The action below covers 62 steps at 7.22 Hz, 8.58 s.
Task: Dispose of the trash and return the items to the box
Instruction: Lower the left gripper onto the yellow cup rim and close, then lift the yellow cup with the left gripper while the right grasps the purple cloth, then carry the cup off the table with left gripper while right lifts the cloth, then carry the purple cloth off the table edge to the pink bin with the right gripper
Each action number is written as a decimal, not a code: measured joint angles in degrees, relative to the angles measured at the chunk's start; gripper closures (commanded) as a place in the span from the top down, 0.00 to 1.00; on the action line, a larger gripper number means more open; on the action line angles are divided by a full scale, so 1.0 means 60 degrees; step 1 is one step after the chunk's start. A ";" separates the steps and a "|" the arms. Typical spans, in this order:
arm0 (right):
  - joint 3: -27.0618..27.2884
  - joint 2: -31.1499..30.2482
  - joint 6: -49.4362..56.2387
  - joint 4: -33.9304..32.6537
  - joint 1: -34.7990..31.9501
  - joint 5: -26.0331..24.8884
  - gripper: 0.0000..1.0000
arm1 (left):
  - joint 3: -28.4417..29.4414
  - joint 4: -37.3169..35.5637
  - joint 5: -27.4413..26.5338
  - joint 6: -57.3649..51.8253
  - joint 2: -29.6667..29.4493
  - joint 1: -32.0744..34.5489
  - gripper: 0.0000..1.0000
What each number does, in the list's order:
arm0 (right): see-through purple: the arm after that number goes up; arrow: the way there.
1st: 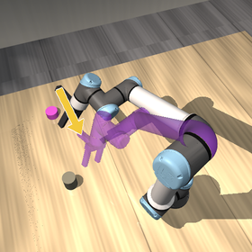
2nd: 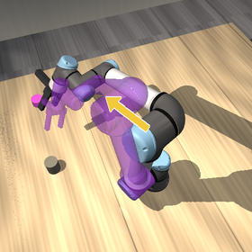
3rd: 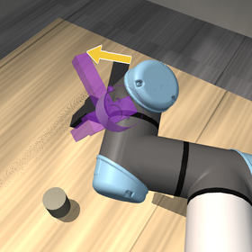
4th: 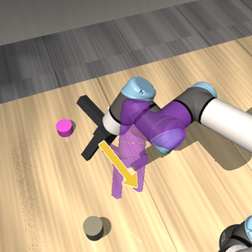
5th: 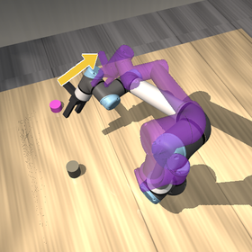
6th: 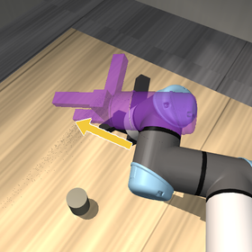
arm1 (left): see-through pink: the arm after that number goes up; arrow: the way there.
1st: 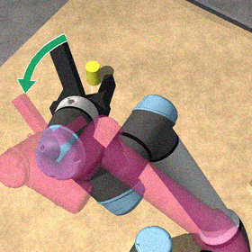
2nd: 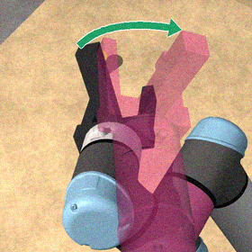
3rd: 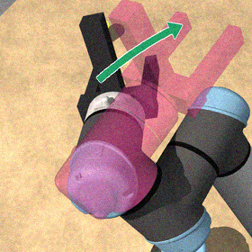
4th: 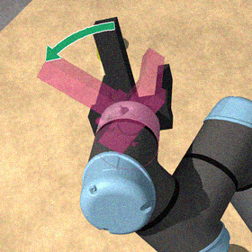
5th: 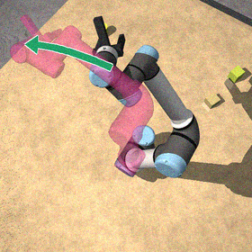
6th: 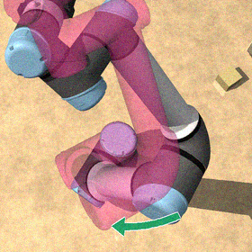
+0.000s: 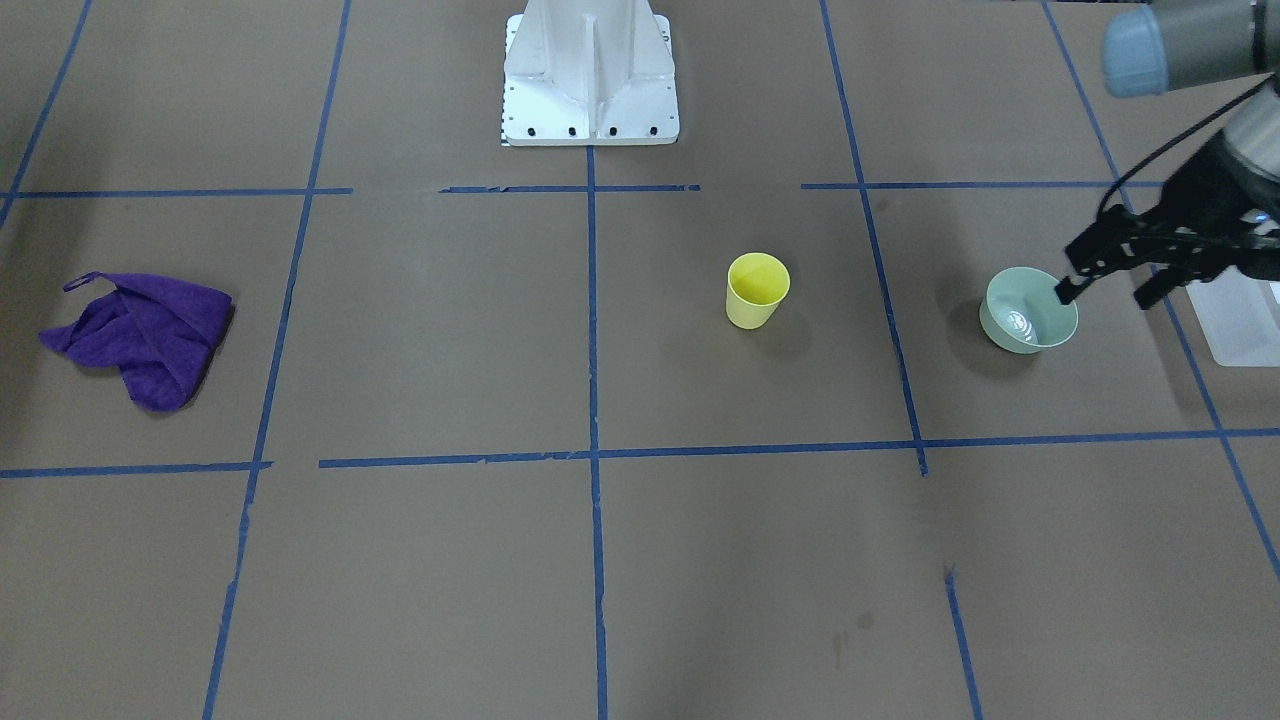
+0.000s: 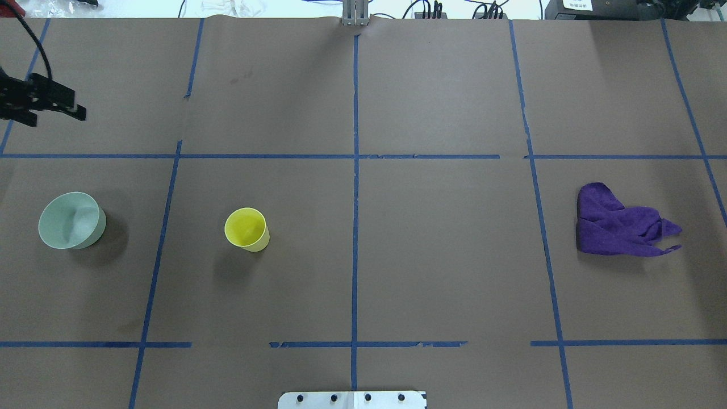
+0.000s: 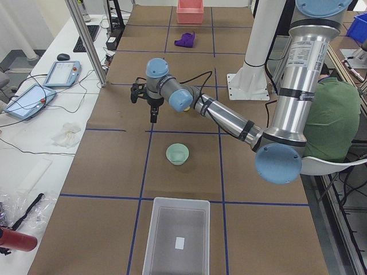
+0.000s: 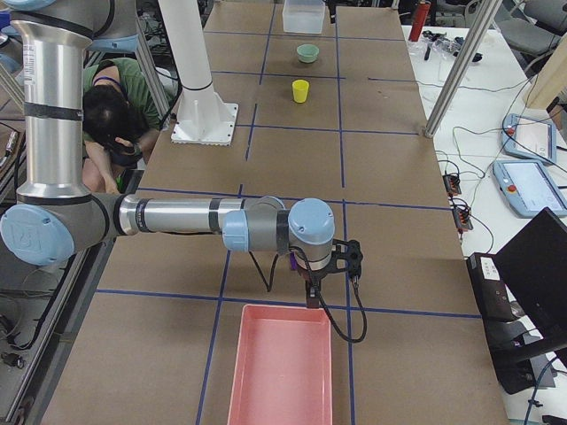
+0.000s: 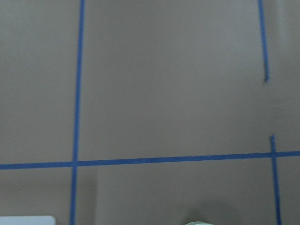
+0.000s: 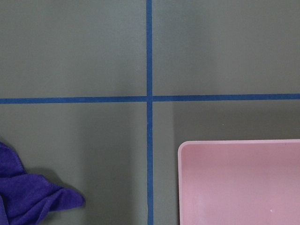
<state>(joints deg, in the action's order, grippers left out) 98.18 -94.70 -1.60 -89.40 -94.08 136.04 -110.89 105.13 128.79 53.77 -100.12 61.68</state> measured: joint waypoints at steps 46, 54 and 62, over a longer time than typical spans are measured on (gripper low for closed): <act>0.3536 -0.1398 -0.9145 0.4379 0.3061 0.0959 0.00 | 0.2947 -0.1990 -0.1148 -1.0249 0.0605 0.4337 0.00; 0.2600 0.1264 0.2186 -0.4348 -0.1205 -0.0945 0.00 | 0.3766 -0.1550 -0.0536 -1.0763 0.1461 0.4813 0.00; 0.1757 0.1694 0.4239 -0.4795 -0.2998 -0.2095 0.00 | 0.5068 -0.0246 0.1250 -1.0734 0.2599 0.4773 0.63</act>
<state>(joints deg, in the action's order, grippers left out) 108.72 -84.54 23.84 -118.17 -112.06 123.47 -80.48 103.66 136.29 -10.64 -84.52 90.32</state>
